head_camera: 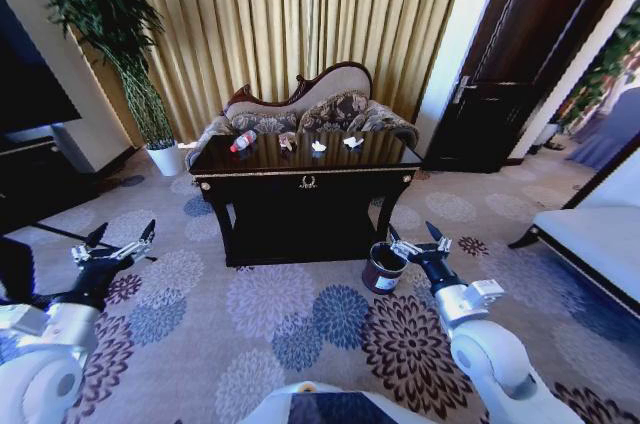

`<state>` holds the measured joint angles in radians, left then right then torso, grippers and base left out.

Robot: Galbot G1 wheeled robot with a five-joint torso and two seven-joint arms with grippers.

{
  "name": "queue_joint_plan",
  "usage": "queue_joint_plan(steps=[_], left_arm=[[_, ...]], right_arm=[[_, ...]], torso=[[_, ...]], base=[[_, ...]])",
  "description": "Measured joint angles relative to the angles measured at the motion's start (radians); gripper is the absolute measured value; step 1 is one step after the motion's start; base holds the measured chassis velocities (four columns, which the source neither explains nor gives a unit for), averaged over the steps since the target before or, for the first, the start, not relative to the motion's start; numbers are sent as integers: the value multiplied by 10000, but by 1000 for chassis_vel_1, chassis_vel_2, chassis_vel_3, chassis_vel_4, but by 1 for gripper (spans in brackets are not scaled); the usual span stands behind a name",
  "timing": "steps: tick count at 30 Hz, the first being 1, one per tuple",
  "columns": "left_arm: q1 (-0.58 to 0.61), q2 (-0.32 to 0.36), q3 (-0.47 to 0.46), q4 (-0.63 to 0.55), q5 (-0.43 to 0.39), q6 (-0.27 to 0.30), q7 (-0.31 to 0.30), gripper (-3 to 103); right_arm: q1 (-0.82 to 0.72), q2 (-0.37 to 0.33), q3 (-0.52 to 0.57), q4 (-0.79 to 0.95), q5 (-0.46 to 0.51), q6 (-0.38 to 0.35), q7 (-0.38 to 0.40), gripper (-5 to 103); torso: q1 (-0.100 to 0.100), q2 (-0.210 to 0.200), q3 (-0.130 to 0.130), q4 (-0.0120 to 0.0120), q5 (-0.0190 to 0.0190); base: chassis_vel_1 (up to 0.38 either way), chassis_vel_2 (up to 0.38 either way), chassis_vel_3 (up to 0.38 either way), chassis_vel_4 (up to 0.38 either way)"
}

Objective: Move to the front of the table and place the trash on the table into the trash bin.

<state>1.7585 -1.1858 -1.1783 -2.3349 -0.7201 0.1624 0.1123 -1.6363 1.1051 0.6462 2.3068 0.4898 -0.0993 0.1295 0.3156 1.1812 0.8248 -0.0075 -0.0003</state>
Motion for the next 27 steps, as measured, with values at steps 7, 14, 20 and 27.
queue_joint_plan(steps=[7,14,20,27], left_arm=[[5,-9,-3,-17,2,-7,12,100],[11,-28,0,-28,7,-9,23,100],[17,-33,-9,-42,11,-12,29,100],[21,-40,-20,-47,12,-15,49,100]], right_arm=[[9,24,-5,1,4,9,0,100],[-14,41,-5,0,-6,18,-3,100],[-8,49,-17,-2,-6,33,-6,100],[-9,58,-30,-5,-20,42,-10,100]], torso=[[0,-1,0,1,3],[-1,0,0,-1,1],[0,-1,0,3,7],[0,-1,0,1,-1]], base=[[-159,157,156,-178],[-151,134,151,-137],[-165,182,204,-167],[-184,178,153,-197]])
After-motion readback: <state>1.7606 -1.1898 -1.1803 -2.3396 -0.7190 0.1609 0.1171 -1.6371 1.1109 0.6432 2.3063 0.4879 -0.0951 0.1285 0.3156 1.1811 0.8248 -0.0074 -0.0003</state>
